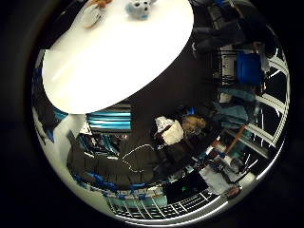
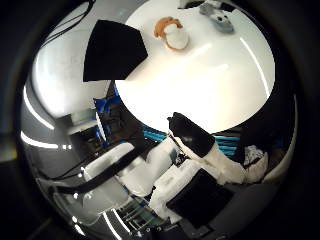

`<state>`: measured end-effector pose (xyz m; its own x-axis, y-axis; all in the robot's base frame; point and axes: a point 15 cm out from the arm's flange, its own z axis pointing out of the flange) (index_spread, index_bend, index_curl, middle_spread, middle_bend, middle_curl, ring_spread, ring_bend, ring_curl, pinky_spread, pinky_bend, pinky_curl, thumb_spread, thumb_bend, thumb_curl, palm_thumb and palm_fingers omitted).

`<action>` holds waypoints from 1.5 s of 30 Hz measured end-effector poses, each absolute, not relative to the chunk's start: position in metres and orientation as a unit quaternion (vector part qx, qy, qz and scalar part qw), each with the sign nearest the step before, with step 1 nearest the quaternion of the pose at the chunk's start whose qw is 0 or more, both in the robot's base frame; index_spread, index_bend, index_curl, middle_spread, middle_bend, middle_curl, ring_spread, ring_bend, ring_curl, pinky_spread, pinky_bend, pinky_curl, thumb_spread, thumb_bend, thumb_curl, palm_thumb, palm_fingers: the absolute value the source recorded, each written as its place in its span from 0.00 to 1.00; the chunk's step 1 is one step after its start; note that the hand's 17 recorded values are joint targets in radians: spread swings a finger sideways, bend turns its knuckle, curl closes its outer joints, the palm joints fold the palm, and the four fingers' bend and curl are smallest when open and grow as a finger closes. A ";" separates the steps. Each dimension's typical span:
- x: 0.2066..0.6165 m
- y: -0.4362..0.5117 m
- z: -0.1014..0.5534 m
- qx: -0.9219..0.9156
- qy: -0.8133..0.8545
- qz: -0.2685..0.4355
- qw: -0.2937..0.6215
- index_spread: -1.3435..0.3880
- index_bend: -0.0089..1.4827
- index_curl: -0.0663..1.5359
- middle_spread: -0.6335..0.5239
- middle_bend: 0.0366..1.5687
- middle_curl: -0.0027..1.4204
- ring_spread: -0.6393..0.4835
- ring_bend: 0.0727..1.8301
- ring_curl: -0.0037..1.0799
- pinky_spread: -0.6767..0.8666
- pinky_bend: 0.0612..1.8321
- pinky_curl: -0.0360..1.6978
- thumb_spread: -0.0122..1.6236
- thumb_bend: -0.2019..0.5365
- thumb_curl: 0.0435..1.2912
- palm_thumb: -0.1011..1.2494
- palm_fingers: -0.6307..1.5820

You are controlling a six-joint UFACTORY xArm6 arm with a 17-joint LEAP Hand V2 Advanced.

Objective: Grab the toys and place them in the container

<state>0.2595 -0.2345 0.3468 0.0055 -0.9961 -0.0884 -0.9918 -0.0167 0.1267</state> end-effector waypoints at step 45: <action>0.460 -0.075 0.192 0.538 -0.834 -0.110 -0.053 0.75 0.11 0.21 0.82 0.10 0.22 0.90 0.16 0.23 0.77 0.27 0.20 0.75 0.25 0.21 0.47 0.31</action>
<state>0.4601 -0.0752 0.1917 -0.4163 -0.8855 -0.2064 -0.9088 0.3977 0.1265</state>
